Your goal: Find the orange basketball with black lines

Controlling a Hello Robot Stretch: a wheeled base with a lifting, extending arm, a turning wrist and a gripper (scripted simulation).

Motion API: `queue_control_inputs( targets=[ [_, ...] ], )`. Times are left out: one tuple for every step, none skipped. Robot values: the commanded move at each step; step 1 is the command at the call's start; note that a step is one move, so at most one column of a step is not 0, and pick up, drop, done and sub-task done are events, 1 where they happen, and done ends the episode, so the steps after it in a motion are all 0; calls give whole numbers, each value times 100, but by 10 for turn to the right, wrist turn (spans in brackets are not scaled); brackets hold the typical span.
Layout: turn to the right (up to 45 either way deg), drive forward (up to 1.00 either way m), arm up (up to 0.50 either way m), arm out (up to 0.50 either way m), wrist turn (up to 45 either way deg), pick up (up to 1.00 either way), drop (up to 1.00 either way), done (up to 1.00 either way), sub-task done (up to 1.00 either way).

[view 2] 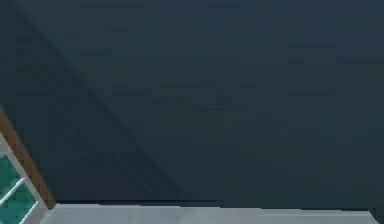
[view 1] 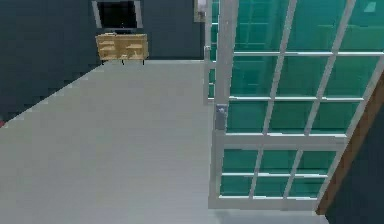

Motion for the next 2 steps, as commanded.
queue_control_inputs(
  targets=[
    [0,50,0,0,0,0,0,0,0],
    [-240,0,0,0,0,0,0,0,0]
  ],
)
